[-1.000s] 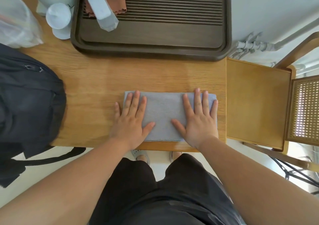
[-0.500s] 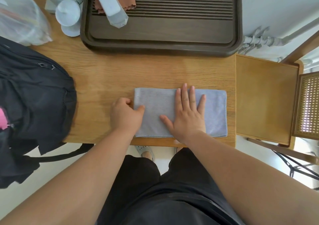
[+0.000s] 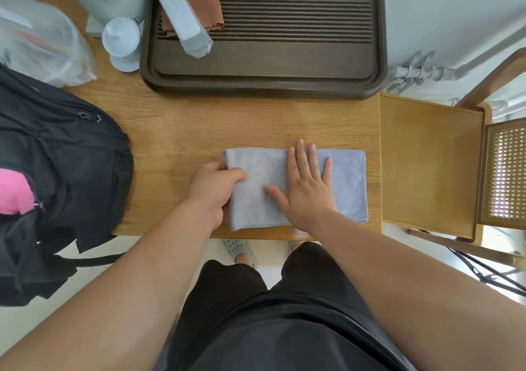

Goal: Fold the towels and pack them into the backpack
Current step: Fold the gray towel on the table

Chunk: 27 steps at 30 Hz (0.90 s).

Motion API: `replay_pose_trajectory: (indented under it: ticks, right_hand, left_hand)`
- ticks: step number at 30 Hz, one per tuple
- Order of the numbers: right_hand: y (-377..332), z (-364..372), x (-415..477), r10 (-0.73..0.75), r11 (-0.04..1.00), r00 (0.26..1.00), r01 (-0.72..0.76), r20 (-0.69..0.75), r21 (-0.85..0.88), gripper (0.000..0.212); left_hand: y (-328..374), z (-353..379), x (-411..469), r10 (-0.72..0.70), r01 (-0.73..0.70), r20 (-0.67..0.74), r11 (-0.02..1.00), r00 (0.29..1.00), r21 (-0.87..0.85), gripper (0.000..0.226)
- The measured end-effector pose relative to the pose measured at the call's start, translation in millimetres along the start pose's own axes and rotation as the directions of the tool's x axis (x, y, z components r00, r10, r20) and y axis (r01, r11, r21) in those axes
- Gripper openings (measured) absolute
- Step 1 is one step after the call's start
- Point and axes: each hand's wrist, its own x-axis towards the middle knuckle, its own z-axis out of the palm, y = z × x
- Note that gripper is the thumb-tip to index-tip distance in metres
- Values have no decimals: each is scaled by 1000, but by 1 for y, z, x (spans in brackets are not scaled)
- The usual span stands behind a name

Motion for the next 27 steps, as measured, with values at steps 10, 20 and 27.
replay_pose_trajectory:
  ticks: [10,20,27]
  right_hand:
    - [95,-42,-38,319,710,936,-129,-152,692,37]
    - [143,-54,-45,159,341,978,-182,134,922,43]
    - [148,-60,-41,110,518,987,-160,119,840,30]
  left_hand:
    - [24,82,-64,448,-453,99,823,888,341,19]
    - [-14,192,-36,348,-464,311,582,885,668,53]
    - [-20,167,-34,537,-524,249,453,806,721,33]
